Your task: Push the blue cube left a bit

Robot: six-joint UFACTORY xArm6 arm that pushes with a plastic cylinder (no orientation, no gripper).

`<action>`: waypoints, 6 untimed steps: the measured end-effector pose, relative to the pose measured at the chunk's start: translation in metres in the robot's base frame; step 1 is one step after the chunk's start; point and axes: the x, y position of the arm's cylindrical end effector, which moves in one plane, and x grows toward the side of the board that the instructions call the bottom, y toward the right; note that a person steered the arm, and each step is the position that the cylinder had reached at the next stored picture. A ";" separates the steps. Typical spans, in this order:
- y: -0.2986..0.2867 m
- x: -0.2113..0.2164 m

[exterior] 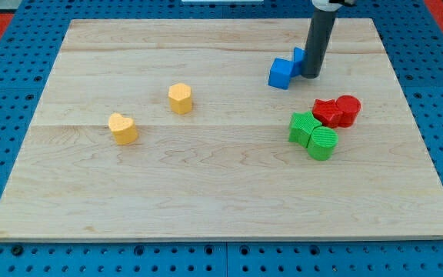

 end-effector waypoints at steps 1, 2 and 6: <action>-0.006 -0.010; -0.006 -0.010; -0.020 0.013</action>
